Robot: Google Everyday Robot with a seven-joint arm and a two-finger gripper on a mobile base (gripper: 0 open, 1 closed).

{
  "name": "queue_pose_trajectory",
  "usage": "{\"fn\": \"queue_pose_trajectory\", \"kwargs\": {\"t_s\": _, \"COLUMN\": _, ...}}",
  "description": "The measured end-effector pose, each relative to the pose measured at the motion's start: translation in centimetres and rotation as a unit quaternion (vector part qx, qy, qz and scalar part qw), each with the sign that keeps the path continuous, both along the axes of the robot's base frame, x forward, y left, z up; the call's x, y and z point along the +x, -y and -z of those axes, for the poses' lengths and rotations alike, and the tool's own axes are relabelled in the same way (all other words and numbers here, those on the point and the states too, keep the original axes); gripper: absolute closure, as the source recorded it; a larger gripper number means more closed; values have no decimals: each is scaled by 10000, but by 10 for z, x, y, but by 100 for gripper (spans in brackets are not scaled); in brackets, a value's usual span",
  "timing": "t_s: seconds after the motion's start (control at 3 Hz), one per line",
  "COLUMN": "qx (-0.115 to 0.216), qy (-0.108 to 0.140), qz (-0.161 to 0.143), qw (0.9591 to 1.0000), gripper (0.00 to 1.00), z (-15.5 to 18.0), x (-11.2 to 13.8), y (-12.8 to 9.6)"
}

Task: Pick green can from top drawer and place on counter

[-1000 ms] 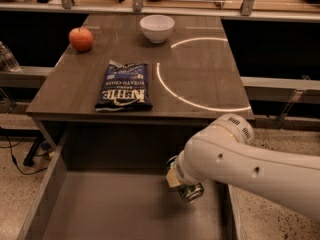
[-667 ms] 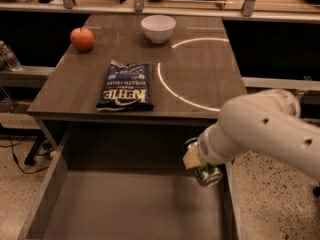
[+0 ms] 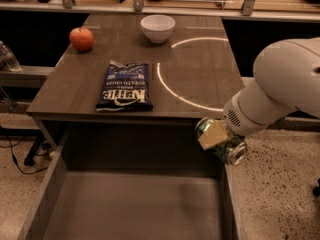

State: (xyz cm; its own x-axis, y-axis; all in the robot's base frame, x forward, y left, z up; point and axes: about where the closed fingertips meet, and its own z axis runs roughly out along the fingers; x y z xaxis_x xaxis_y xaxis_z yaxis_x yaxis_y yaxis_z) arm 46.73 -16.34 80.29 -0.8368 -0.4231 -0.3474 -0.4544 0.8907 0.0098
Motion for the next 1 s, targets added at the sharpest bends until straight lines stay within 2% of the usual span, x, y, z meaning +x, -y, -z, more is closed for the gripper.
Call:
{"fn": "queue_pose_trajectory", "kwargs": {"t_s": 0.33, "qx": -302, "qy": -10, "qz": -243, "qw": 9992, "gripper": 100, "z": -21, "x": -2, "y": 20}}
{"fn": "queue_pose_trajectory", "kwargs": {"t_s": 0.67, "qx": -641, "qy": 150, "qz": -785, "qw": 9947, "gripper": 100, "z": -72, "x": 3, "y": 48}}
{"fn": "queue_pose_trajectory", "kwargs": {"t_s": 1.0, "qx": -602, "qy": 429, "qz": -1323, "qw": 9885, "gripper": 100, "z": -108, "x": 10, "y": 38}}
